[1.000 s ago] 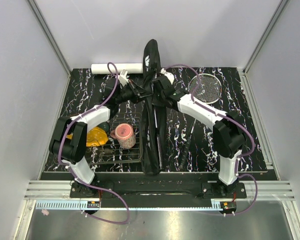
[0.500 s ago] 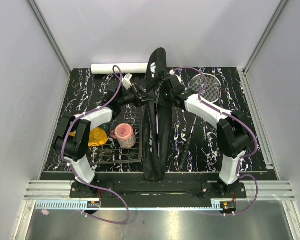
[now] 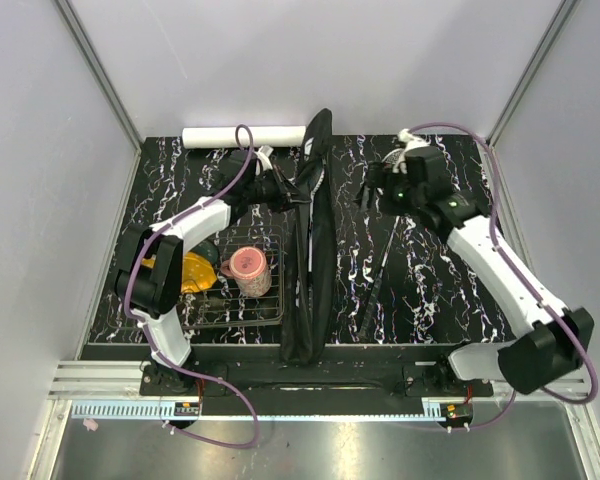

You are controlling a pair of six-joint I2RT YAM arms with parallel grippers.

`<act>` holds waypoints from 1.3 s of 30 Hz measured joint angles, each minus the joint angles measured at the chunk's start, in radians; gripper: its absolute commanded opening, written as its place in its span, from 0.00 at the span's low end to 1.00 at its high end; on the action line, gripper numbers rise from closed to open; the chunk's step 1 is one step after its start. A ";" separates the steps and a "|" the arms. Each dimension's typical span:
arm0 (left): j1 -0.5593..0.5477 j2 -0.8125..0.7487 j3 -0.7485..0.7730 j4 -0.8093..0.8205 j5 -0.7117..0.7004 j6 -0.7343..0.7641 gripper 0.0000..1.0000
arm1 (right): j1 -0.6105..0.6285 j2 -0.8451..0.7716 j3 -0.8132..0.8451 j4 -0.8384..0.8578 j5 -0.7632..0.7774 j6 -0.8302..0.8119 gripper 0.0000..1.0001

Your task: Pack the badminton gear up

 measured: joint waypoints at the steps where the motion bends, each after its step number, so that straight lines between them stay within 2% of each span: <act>1: 0.000 0.000 0.010 -0.017 -0.020 0.007 0.00 | -0.027 -0.025 -0.008 -0.003 0.012 -0.002 1.00; 5: 0.000 0.000 0.034 -0.074 -0.089 0.016 0.00 | -0.143 -0.002 -0.003 -0.023 0.107 0.056 0.98; 11: 0.000 -0.005 0.034 -0.143 -0.204 0.006 0.00 | -0.195 0.315 0.096 -0.105 0.166 0.218 0.90; 16: -0.001 -0.028 0.034 -0.196 -0.305 -0.012 0.00 | -0.194 0.510 0.136 -0.144 0.195 0.272 0.76; 18: -0.001 -0.037 0.034 -0.208 -0.343 -0.019 0.00 | -0.194 0.553 0.144 -0.149 0.218 0.265 0.73; 24: -0.001 -0.049 0.034 -0.234 -0.451 -0.057 0.00 | -0.194 0.621 0.146 -0.118 0.245 0.209 0.48; 32: -0.001 -0.049 0.058 -0.288 -0.549 -0.098 0.00 | -0.194 0.688 0.164 -0.086 0.253 0.177 0.40; 35: -0.001 -0.049 0.063 -0.301 -0.573 -0.104 0.00 | -0.194 0.696 0.170 -0.082 0.262 0.166 0.25; 36: -0.001 -0.049 0.064 -0.306 -0.580 -0.106 0.00 | -0.194 0.699 0.174 -0.084 0.266 0.159 0.12; 37: -0.001 -0.049 0.067 -0.311 -0.586 -0.108 0.00 | -0.194 0.703 0.179 -0.083 0.268 0.153 0.04; 39: -0.001 -0.049 0.071 -0.316 -0.597 -0.110 0.00 | -0.194 0.715 0.196 -0.084 0.276 0.127 0.00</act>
